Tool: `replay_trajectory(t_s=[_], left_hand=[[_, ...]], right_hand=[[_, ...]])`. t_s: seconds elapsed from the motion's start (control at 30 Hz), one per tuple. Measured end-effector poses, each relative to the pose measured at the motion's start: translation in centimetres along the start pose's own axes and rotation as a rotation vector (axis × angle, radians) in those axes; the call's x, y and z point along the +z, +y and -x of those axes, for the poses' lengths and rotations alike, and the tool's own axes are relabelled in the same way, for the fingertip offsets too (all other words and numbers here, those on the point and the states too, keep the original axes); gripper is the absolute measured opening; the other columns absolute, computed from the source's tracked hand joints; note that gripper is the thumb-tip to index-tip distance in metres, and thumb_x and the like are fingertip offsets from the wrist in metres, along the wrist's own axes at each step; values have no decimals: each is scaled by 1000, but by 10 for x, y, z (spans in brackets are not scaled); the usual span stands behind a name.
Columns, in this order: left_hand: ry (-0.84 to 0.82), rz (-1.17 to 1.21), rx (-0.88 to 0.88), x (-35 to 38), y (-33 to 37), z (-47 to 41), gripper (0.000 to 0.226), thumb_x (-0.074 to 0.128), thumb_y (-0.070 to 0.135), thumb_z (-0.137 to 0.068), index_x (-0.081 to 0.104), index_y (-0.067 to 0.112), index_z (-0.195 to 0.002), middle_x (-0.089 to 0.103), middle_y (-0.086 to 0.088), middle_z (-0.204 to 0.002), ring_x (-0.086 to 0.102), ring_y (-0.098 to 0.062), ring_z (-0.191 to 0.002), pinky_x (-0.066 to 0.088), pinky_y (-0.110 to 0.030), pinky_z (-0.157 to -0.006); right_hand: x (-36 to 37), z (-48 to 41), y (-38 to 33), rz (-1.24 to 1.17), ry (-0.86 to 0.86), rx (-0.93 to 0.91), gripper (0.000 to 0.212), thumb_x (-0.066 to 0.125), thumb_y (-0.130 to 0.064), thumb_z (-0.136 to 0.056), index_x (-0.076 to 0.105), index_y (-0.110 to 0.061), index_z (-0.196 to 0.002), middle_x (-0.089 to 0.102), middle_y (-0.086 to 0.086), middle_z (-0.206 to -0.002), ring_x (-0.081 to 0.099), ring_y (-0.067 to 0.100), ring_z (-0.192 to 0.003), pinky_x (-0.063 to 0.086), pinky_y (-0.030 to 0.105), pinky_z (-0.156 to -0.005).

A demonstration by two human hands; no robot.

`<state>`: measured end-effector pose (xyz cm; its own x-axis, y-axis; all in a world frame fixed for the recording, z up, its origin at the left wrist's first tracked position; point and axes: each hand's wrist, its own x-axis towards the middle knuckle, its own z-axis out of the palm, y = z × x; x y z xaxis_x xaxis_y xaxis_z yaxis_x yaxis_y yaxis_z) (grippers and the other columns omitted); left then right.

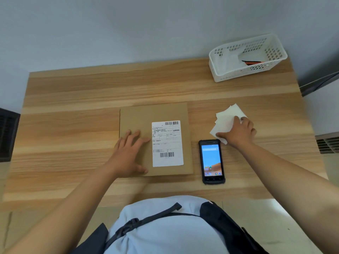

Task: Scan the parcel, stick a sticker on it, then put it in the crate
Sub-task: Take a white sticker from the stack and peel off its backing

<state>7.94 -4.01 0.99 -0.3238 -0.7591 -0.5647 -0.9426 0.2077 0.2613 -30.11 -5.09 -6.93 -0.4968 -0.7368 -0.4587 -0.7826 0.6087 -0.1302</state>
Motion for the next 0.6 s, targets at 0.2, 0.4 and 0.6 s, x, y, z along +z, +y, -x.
replay_trajectory(t_s=[0.2,0.4,0.6], left_hand=[[33,43,35,5,-7,-1,111,85,48,-60,22,38,-152,-1,1,-167,-15,-23,-152,-2,-45,-122],[48,56,54,8,-11,-1,111,84,49,-60,21,41,-152,-3,3,-167,-16,-21,-152,-5,-43,-122],[20,67,56,5,-11,0,108,80,50,-62,19,43,-151,-7,5,-167,-18,-19,-151,-5,-43,-122]], right_hand=[[6,5,5,-33,77,-66,75,75,-47,-78,48,-14,-141,38,15,-150,27,37,-140,24,49,-110],[3,10,4,-170,146,-10,50,74,-25,-81,58,-12,-127,52,17,-137,38,38,-131,30,48,-104],[-14,31,-1,-565,112,55,32,64,-8,-84,59,-8,-116,64,15,-116,60,36,-106,47,39,-78]])
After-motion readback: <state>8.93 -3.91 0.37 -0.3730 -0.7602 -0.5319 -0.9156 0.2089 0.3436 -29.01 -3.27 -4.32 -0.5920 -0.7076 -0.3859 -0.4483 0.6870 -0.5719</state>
